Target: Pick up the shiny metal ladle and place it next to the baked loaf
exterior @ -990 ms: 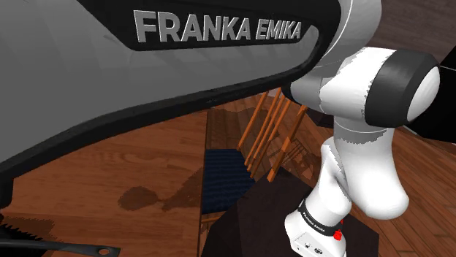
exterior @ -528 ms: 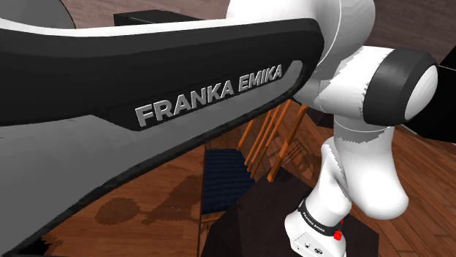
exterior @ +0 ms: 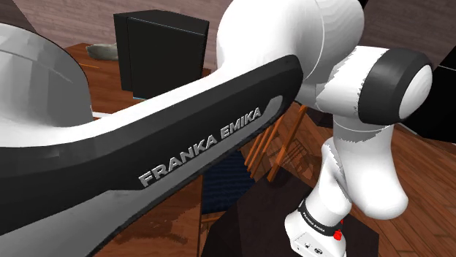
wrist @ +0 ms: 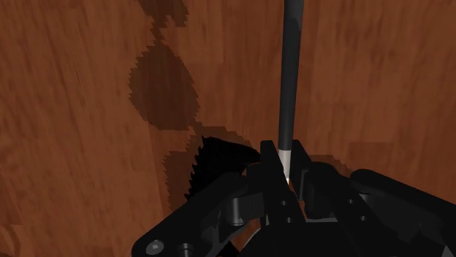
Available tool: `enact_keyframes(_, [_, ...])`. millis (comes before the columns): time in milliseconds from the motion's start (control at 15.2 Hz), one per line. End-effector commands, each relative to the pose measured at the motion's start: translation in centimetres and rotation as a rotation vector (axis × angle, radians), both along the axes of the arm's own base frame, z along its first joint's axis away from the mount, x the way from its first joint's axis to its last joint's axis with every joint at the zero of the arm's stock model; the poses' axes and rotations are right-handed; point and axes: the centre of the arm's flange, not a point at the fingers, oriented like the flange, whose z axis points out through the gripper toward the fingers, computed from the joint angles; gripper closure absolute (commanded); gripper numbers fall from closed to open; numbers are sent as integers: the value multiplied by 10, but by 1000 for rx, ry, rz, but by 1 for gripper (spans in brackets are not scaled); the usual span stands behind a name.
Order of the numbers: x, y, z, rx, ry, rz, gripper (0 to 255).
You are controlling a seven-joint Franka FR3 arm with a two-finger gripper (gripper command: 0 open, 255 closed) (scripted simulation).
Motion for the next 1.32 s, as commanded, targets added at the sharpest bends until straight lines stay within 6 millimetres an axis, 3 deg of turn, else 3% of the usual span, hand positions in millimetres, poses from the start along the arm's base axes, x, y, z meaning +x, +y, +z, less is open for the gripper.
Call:
enact_keyframes(0, [0, 1, -11, 0, 0, 0, 255])
enact_keyframes(792, [0, 1, -76, 0, 0, 0, 255])
enact_keyframes(1254, [0, 1, -76, 0, 0, 0, 255])
